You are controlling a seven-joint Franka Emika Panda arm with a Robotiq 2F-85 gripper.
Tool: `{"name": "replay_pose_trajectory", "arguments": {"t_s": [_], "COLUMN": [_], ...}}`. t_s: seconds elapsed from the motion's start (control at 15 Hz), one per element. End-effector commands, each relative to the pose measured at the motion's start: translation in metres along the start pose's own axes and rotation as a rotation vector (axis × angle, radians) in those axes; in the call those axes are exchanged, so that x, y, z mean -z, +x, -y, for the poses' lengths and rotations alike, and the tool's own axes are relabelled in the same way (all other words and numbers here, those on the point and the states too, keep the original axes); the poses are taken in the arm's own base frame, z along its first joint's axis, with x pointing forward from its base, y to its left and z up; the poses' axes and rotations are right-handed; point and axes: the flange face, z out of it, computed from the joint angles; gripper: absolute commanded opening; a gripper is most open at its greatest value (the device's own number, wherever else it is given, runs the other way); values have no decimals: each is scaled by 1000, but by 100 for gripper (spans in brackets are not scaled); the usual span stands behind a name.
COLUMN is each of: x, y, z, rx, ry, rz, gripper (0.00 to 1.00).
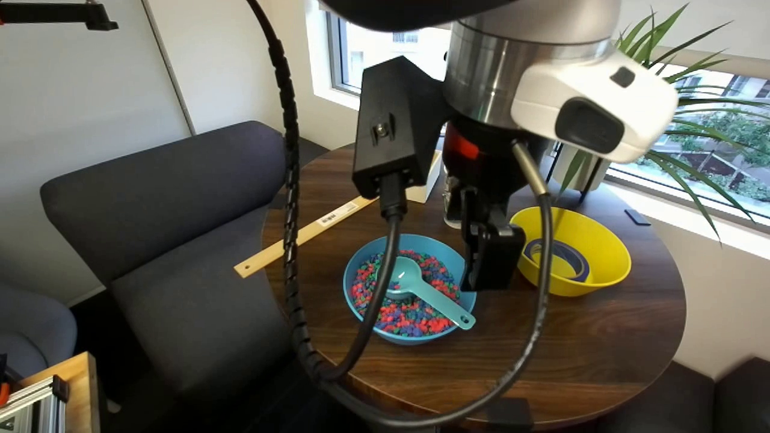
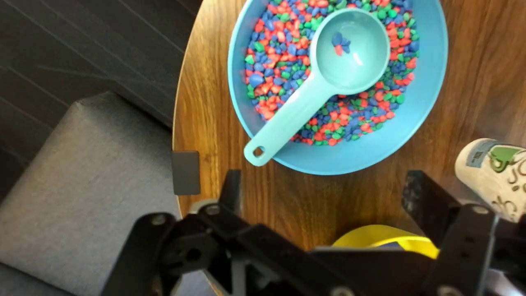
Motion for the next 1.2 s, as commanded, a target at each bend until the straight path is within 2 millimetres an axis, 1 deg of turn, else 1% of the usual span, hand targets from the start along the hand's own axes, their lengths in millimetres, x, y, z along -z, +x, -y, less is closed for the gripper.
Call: {"name": "replay_pose_trajectory", "arguments": {"t_s": [0.0,0.13,0.27,0.47,0.6,0.8,1.13], "x": [-28,-44,-56,-70,-73,-68,-75], "y": [10,17,19,24,24,19,21], "z": [-13,-21,-29,-44,-50,-52,-55], "rx": [-112,-122,-158,-270,-299,-259,-308], "ry": [-37,-4,-18,-16,18,110,172], "rz": [82,116,144,138,179,241,208], "gripper": [100,100,100,100,100,100,100]}}
